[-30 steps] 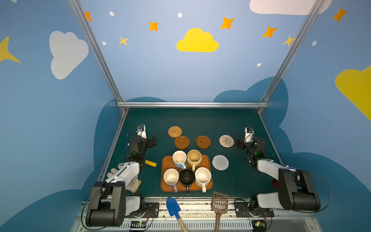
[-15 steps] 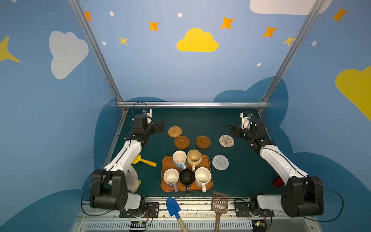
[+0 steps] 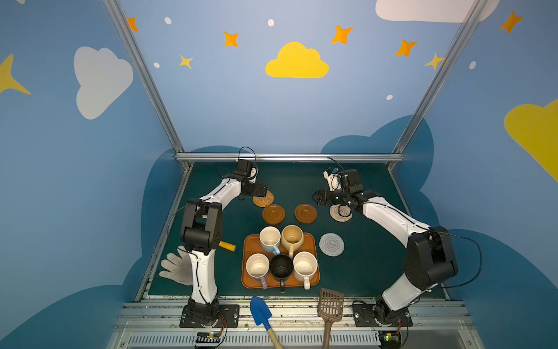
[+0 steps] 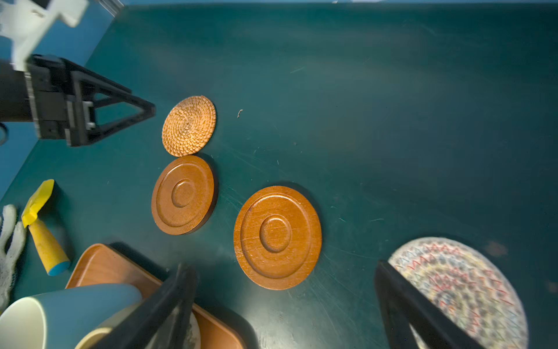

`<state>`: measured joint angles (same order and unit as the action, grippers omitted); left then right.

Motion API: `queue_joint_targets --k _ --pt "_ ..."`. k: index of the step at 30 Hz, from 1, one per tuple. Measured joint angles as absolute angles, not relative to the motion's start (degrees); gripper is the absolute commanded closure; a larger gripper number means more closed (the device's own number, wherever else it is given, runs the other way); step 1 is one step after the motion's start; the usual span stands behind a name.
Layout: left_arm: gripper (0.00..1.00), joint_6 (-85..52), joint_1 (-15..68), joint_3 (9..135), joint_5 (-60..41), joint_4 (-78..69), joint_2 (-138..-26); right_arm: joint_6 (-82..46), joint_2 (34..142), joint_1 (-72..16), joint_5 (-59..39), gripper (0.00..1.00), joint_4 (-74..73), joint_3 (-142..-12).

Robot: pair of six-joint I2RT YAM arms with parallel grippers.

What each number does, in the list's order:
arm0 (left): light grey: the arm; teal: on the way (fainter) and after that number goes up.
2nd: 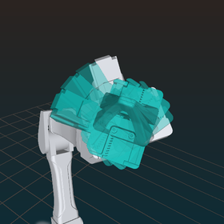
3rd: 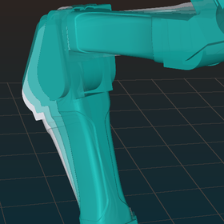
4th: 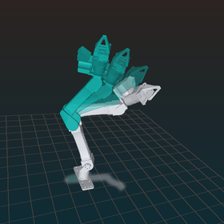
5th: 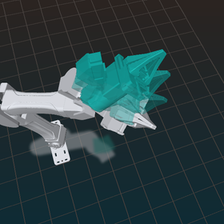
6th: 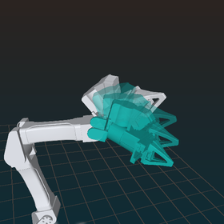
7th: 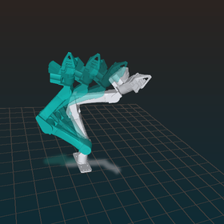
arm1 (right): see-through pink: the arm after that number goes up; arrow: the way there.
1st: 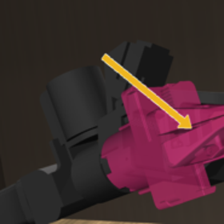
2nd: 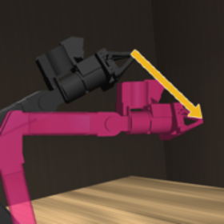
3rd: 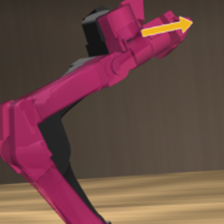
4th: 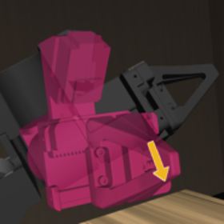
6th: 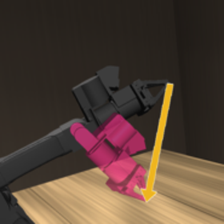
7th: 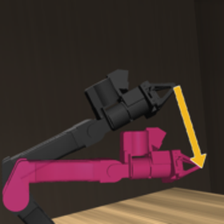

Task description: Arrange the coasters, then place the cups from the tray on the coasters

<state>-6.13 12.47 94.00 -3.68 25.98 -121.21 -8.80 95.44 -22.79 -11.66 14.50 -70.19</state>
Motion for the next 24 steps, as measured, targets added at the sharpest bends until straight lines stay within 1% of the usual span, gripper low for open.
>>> queue_joint_targets --k 7,12,13,17,20,24 --pt "0.04 -5.5 15.5 101.3 -1.2 30.9 -128.8 -9.5 97.7 -22.9 -13.2 0.1 15.6 -70.3" --pt "0.06 -4.9 15.9 107.8 1.3 34.5 -133.2 -10.2 98.1 -23.8 -14.7 0.1 15.7 -70.3" --pt "0.1 -5.0 15.8 109.1 2.2 35.5 -134.0 -10.3 98.3 -24.1 -15.0 0.1 15.8 -70.6" --pt "0.15 -5.8 15.7 112.8 4.4 40.2 -135.8 -10.3 100.1 -25.4 -15.8 0.11 17.1 -73.2" --pt "0.16 -6.2 15.8 113.6 6.3 43.2 -136.1 -10.2 101.1 -26.7 -16.0 0.11 17.9 -75.3" --pt "0.21 -7.4 15.5 109.6 7.6 43.7 -133.5 -10.3 103.2 -28.3 -16.8 0.13 18.3 -78.3"
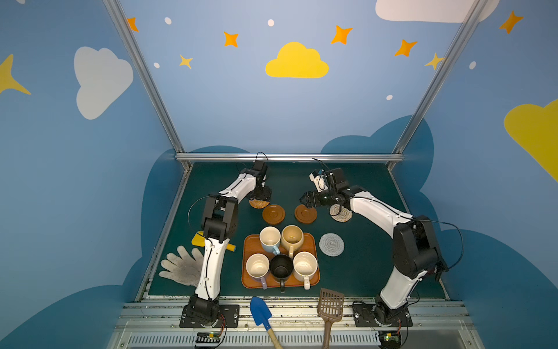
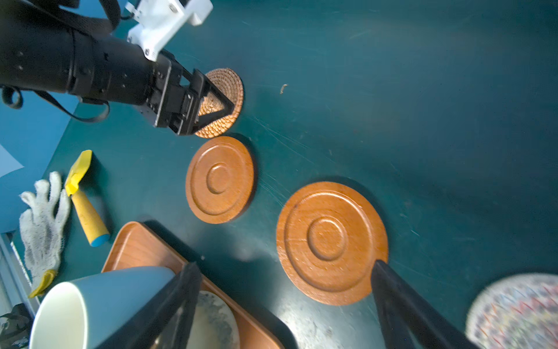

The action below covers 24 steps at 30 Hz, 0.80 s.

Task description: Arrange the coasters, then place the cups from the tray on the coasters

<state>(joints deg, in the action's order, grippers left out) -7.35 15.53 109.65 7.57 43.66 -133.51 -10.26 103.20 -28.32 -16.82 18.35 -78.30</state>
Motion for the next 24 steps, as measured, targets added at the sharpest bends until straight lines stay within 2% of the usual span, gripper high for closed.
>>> queue_joint_targets --k 6,15,24 --pt "0.21 -8.4 12.6 104.6 7.9 45.8 -130.0 -9.2 110.1 -32.4 -17.1 0.13 22.2 -85.9" --pt "0.21 -10.2 9.8 94.5 7.5 45.0 -123.6 -6.8 121.1 -37.2 -17.0 0.19 30.8 -100.3" --pt "0.19 -12.9 9.8 90.6 6.0 42.4 -121.2 -6.4 123.5 -37.7 -14.6 0.22 36.0 -103.4"
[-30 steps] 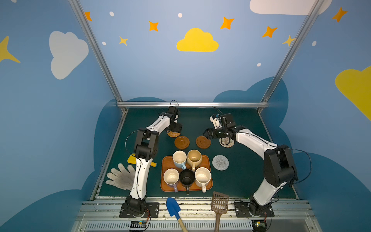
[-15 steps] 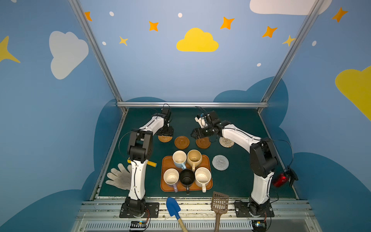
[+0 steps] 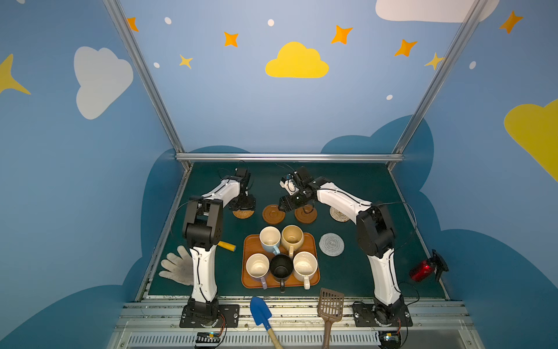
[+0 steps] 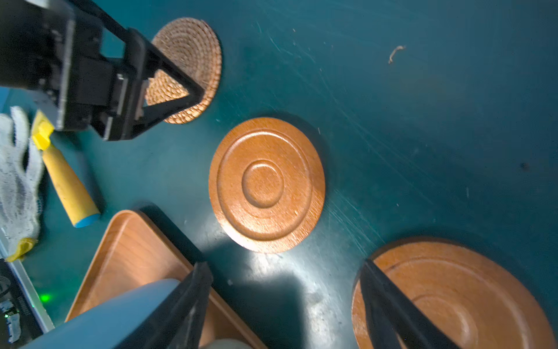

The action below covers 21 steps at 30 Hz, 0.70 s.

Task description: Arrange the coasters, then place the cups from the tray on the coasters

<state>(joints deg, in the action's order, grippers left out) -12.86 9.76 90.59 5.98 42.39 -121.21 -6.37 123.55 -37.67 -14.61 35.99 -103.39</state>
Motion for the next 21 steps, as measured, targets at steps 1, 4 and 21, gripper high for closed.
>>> queue_joint_targets --k 1,4,21 --pt "0.18 -13.2 9.8 90.1 6.0 42.3 -120.8 -6.4 123.5 -37.6 -14.4 0.21 36.0 -103.3" --pt "0.15 -13.5 9.8 90.4 5.9 42.6 -120.0 -6.4 122.8 -37.3 -14.0 0.22 35.9 -101.9" --pt "0.09 0.8 19.5 101.5 -9.1 41.1 -121.0 -11.5 106.6 -27.4 -11.6 0.24 36.1 -83.3"
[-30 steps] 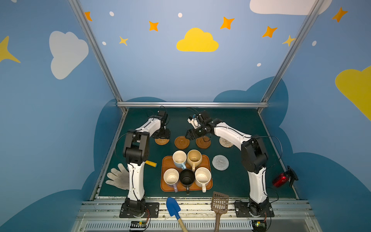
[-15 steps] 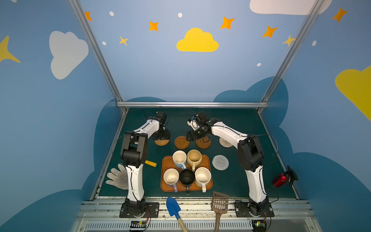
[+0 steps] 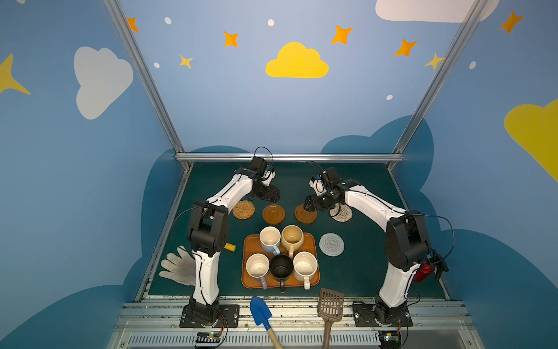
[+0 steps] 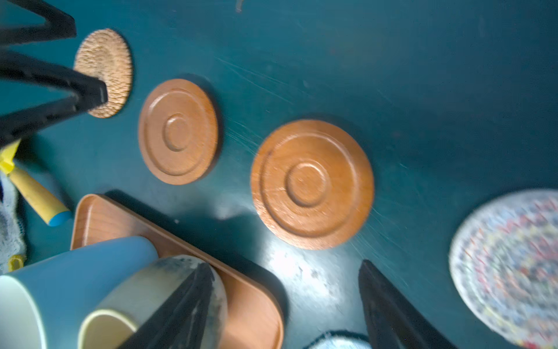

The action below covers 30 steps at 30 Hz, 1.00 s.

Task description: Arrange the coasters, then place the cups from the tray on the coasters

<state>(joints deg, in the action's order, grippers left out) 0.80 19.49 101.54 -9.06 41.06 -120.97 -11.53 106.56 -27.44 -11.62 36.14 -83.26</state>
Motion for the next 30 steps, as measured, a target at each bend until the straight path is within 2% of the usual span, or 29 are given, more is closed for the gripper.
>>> queue_joint_targets --k 8,24,30 --pt "0.14 4.3 20.4 102.2 -8.8 41.9 -126.8 -14.1 106.6 -25.8 -10.9 0.27 37.1 -79.6" --pt "0.22 5.9 23.2 99.0 4.6 40.4 -126.7 -19.3 110.7 -25.6 -13.1 0.3 34.5 -79.7" --pt "0.24 6.0 22.9 99.0 7.7 41.1 -126.7 -20.5 115.4 -25.6 -13.0 0.32 35.0 -82.1"
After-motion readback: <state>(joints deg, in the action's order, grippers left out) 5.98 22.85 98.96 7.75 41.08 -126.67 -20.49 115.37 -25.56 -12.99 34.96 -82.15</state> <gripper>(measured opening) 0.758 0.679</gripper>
